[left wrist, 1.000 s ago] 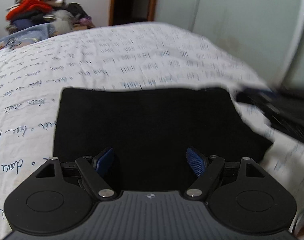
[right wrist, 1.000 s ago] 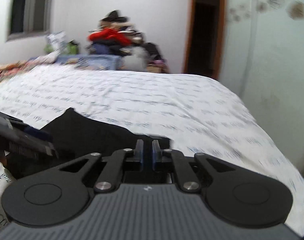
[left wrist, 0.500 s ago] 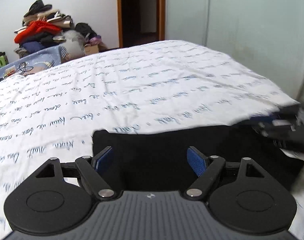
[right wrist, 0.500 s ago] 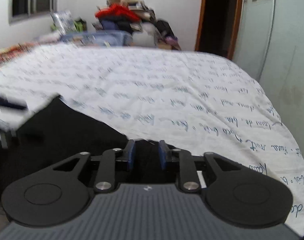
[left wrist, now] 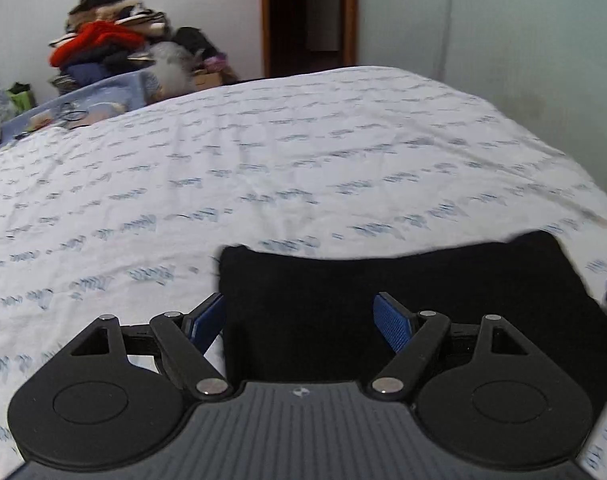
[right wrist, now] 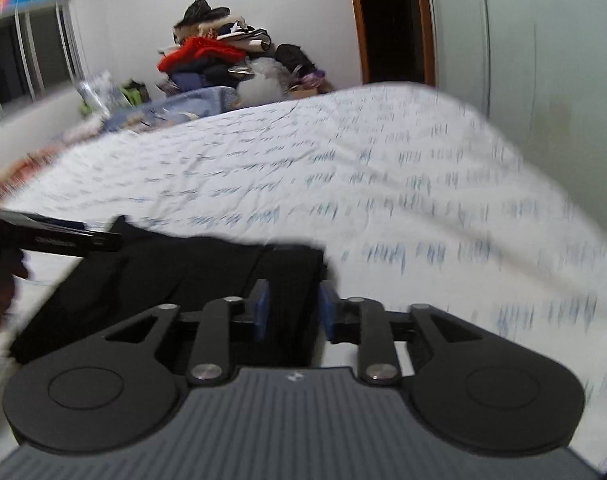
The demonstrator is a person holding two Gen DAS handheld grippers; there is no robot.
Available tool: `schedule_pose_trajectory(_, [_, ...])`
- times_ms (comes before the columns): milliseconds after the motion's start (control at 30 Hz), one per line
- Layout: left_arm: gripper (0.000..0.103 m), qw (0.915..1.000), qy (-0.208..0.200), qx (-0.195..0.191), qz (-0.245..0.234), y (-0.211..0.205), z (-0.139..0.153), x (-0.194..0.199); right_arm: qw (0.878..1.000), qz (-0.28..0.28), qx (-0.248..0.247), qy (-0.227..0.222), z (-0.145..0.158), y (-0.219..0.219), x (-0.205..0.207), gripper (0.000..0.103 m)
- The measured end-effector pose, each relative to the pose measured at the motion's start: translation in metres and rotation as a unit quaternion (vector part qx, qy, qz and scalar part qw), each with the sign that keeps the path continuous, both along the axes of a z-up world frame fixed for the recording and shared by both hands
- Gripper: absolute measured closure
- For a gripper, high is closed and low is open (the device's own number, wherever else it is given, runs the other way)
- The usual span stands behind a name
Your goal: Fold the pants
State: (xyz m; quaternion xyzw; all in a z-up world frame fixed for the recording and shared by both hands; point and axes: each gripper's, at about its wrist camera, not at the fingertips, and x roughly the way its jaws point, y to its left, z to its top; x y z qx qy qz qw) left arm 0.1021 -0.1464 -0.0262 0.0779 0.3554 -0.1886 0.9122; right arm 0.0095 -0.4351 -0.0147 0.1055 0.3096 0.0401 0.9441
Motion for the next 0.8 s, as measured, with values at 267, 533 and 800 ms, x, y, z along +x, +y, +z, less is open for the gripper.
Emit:
schedule_pose_trajectory(267, [0.023, 0.997, 0.002, 0.013, -0.077, -0.043, -0.005, -0.041, 0.999, 0.035, 0.011, 0.025, -0.019, 0.016, -0.025, 0.088])
schedule_pose_trajectory(533, [0.017, 0.9966, 0.001, 0.031, -0.077, -0.045, -0.013, -0.047, 0.997, 0.026, -0.066, 0.034, -0.012, 0.021, -0.038, 0.102])
schedule_pose_trajectory(800, [0.017, 0.9982, -0.027, 0.018, -0.05, -0.036, 0.002, -0.015, 0.995, 0.028, -0.086, -0.032, 0.027, 0.026, 0.003, 0.087])
